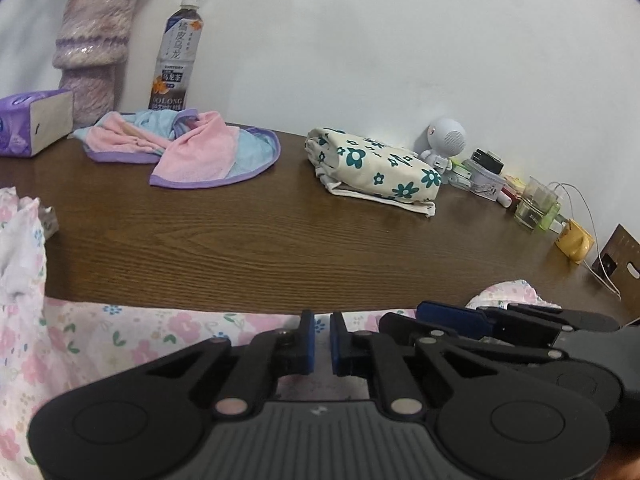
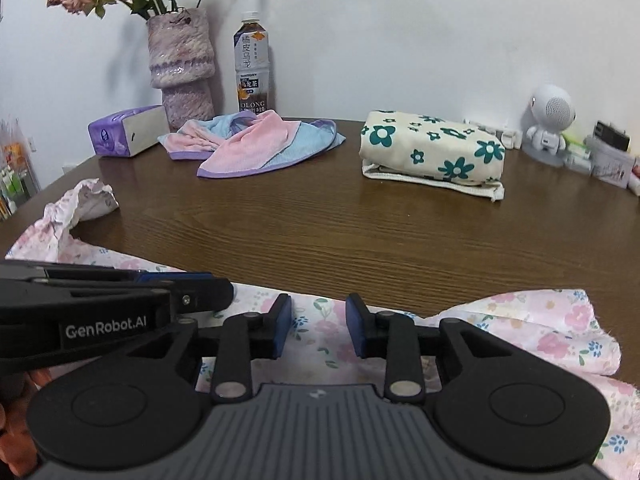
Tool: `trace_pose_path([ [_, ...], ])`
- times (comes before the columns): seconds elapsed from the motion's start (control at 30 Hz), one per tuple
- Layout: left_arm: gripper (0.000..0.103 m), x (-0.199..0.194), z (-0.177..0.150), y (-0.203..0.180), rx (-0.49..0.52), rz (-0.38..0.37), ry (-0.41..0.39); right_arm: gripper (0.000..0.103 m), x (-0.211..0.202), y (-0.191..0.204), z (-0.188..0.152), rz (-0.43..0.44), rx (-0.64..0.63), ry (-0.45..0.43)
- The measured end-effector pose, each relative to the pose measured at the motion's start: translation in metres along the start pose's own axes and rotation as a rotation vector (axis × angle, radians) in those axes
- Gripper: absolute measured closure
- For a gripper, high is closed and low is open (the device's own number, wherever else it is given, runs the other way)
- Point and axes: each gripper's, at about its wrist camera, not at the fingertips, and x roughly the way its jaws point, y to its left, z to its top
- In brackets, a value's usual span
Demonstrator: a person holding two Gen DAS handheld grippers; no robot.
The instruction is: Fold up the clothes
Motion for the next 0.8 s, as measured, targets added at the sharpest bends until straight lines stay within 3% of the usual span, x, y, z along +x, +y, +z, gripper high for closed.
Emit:
trace_pose_path([
  [0.27, 0.097, -0.001, 0.0, 0.001, -0.01, 0.001, -0.001, 0.072, -0.001, -0.01, 0.0, 0.013, 0.01, -0.001],
  [0.47, 0.097, -0.001, 0.0, 0.002, -0.02, -0.001, 0.0, 0.072, -0.004, -0.03, -0.002, -0.041, 0.031, -0.001],
  [0.6, 0.097, -0.002, 0.001, 0.003, -0.024, -0.003, 0.0, 0.087, -0.009, -0.045, -0.005, -0.028, 0.043, -0.001],
  [0.8, 0.097, -0.002, 0.001, 0.003, -0.025, -0.004, 0.0, 0.092, -0.013, -0.054, -0.007, -0.006, 0.05, -0.007],
])
